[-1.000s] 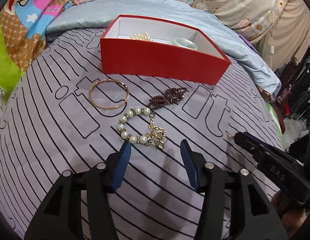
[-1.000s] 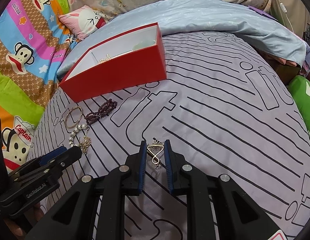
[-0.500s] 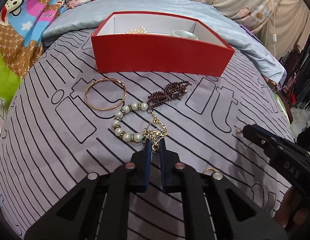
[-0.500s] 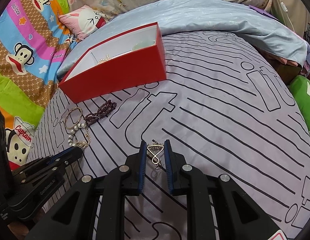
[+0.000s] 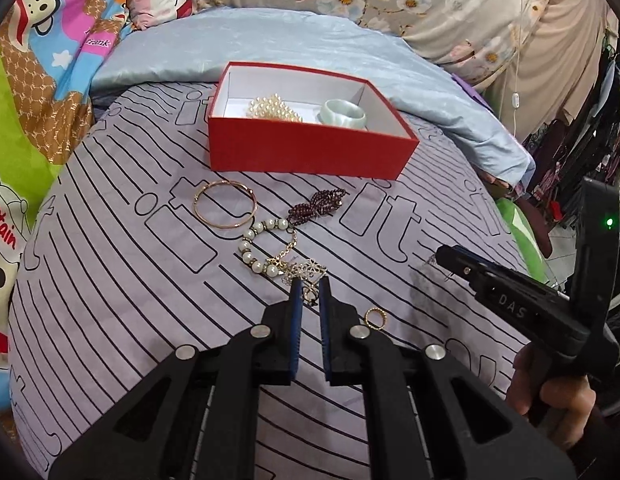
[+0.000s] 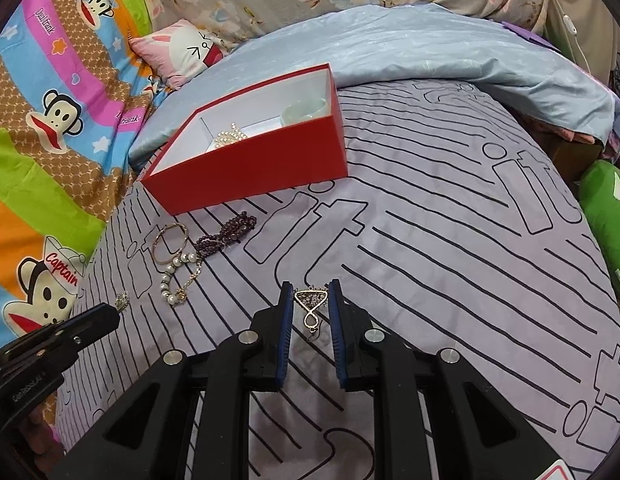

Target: Organize jewelry

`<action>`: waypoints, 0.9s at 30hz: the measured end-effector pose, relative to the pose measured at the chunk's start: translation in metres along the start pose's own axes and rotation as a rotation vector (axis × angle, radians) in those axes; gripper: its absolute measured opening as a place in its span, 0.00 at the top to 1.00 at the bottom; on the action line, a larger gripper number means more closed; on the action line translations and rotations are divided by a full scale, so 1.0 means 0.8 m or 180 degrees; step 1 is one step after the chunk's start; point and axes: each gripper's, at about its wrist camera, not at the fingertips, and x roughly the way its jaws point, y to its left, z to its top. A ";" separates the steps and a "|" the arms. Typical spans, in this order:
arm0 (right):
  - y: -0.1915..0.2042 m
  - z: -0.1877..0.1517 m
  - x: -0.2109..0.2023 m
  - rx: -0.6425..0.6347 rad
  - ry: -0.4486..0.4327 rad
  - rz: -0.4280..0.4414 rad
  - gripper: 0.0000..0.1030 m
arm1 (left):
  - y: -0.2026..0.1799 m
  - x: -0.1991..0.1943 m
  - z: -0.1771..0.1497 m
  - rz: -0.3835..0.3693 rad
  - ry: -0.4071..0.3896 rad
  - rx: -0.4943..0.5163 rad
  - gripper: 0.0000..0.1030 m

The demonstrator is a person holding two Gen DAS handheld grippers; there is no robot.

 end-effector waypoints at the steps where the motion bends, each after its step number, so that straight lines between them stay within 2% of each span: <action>1: 0.001 0.002 -0.002 -0.0014 -0.0015 0.0005 0.84 | 0.000 -0.003 0.002 -0.0006 -0.0017 -0.0013 0.93; 7: 0.018 0.034 -0.021 -0.0163 -0.0154 0.0144 0.84 | 0.014 -0.015 0.028 0.0032 -0.0180 -0.0122 0.93; 11: 0.032 0.070 -0.031 -0.0300 -0.0280 0.0271 0.84 | 0.021 -0.019 0.061 0.0042 -0.0299 -0.0149 0.93; 15: 0.046 0.119 -0.028 -0.0386 -0.0354 0.0431 0.84 | 0.022 -0.013 0.111 0.0026 -0.0443 -0.0092 0.93; 23: 0.075 0.208 0.040 -0.0533 -0.0307 0.0435 0.84 | 0.027 0.046 0.224 0.0073 -0.0544 -0.0038 0.93; 27: 0.086 0.237 0.092 -0.0561 -0.0185 0.0393 0.84 | 0.032 0.087 0.258 0.0090 -0.0477 0.0013 0.93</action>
